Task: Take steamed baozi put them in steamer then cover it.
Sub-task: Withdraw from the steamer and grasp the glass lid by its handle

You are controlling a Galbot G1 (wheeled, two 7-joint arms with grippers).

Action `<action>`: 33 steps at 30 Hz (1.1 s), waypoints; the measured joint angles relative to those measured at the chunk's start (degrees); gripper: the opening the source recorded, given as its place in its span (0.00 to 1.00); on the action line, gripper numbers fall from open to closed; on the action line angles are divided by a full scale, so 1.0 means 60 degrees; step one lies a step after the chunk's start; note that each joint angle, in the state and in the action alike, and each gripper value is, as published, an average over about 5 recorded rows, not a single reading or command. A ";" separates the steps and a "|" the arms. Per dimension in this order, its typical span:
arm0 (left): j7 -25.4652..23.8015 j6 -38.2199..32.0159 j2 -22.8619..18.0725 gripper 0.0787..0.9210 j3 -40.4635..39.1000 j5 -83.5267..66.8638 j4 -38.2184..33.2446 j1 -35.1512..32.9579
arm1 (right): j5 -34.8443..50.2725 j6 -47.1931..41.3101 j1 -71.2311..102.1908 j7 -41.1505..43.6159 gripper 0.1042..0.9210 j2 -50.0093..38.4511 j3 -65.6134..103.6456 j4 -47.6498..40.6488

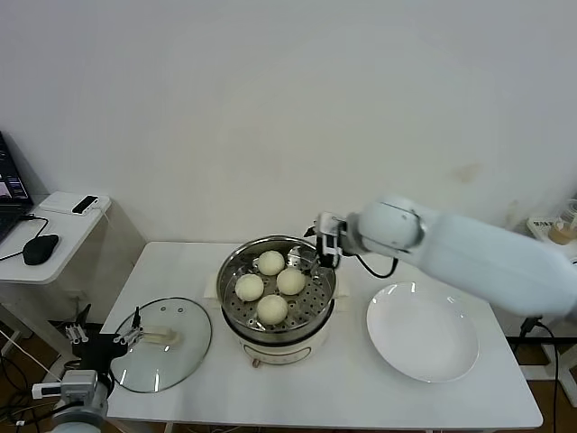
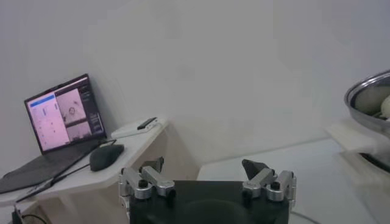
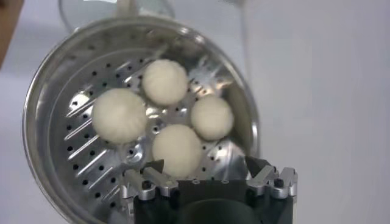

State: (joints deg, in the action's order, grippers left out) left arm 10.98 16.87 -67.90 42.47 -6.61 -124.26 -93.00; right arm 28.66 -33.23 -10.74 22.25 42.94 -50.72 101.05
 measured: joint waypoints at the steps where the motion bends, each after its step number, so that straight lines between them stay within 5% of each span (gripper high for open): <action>1: -0.0026 -0.0061 -0.0001 0.88 -0.0008 0.0025 0.0032 0.0018 | -0.0076 0.0214 0.0442 -0.0321 0.88 -0.0155 0.0361 0.0165; 12: -0.0372 -0.0764 -0.0075 0.88 -0.0082 0.0433 0.0437 0.0071 | -0.1622 0.3000 0.6810 -0.2342 0.88 0.0152 0.6511 0.1322; 22: -0.0600 -0.1647 0.0003 0.88 -0.0075 0.2039 0.0966 0.0030 | -0.2668 0.4919 1.1649 -0.2085 0.88 0.2872 1.2257 0.1984; 33: -0.1034 -0.2548 0.0459 0.88 0.0093 0.6678 0.1569 -0.0364 | -0.2879 0.5506 1.4702 -0.1702 0.88 0.4760 1.5532 0.2430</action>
State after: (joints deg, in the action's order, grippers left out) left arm 4.78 1.59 -65.15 43.03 33.45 -114.84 -95.18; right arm 11.38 -0.19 77.47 12.04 71.50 42.47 115.63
